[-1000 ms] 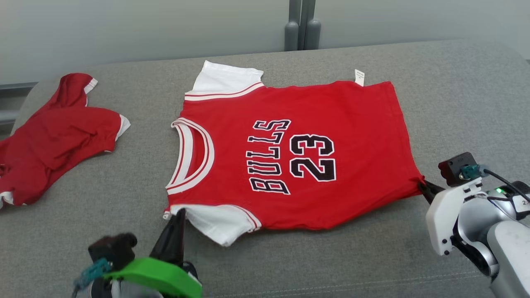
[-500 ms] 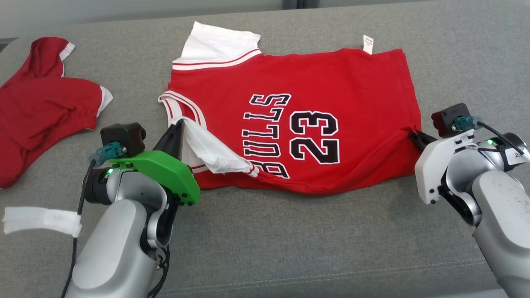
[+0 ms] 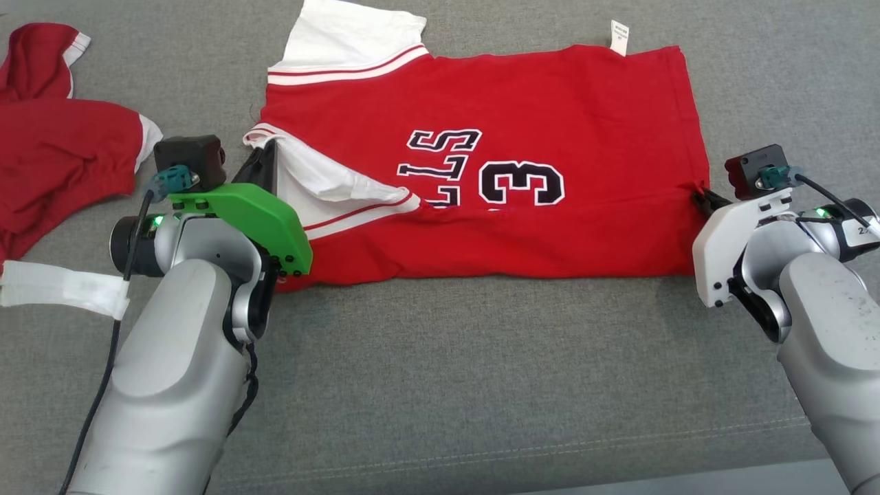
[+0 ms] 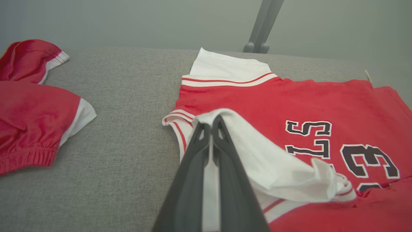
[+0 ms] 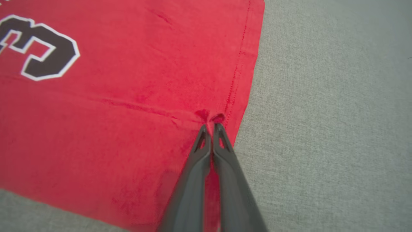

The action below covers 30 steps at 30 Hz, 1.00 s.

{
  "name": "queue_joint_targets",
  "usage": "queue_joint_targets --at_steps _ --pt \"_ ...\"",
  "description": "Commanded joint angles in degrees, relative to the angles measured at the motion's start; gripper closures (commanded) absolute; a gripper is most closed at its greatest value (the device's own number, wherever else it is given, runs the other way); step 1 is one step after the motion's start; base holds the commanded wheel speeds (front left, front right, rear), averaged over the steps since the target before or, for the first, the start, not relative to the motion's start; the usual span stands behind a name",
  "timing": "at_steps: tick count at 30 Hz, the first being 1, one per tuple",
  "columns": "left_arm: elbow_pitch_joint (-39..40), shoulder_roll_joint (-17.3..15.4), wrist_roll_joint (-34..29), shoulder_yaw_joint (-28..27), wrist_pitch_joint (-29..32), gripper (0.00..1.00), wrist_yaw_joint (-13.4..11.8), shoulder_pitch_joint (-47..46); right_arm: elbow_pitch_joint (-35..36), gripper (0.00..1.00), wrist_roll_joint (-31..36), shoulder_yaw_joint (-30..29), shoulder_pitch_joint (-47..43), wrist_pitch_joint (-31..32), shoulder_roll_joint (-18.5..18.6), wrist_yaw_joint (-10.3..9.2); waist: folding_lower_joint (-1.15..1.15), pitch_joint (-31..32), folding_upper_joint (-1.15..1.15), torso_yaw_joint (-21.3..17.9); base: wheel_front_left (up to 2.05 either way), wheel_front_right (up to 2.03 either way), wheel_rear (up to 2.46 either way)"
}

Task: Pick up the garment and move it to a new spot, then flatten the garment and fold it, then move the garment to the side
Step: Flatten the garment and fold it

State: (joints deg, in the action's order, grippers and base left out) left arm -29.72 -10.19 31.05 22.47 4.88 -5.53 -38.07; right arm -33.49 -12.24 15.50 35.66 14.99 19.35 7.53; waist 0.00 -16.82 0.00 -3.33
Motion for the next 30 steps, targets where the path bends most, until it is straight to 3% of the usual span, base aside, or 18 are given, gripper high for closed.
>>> queue_joint_targets --at_steps 1,14,15,16,30 --pt "-1.29 0.00 -0.83 0.35 -0.47 1.00 0.45 -1.92 -0.95 1.00 0.73 -0.17 0.97 -0.85 -0.20 -0.08 0.00 -0.22 0.00 -0.13 0.00 0.00 0.00" --pt "-10.23 0.51 -2.15 2.27 -1.59 1.00 1.26 -7.09 -5.19 1.00 0.90 0.48 3.03 -3.39 -1.14 -0.08 0.00 -0.38 0.00 -1.38 0.00 0.00 0.00" --pt "-10.53 0.35 -2.59 2.43 -2.42 0.61 1.26 -7.53 -5.27 0.72 0.89 0.52 3.22 -3.78 -1.24 -0.08 0.00 -0.41 0.00 -1.43 0.00 0.00 0.00" --pt "-11.04 0.20 -2.80 2.53 -2.86 0.00 1.11 -7.89 -5.33 0.00 0.86 0.53 3.32 -4.25 -1.43 -0.08 0.00 -0.38 0.00 -1.48 0.00 0.00 0.00" --pt "-13.40 -1.73 -3.71 3.63 -10.05 0.00 2.49 -3.10 -3.03 0.00 -1.81 -3.38 -1.60 -8.37 -1.47 -0.08 0.00 3.73 0.00 0.15 0.00 0.00 0.00"
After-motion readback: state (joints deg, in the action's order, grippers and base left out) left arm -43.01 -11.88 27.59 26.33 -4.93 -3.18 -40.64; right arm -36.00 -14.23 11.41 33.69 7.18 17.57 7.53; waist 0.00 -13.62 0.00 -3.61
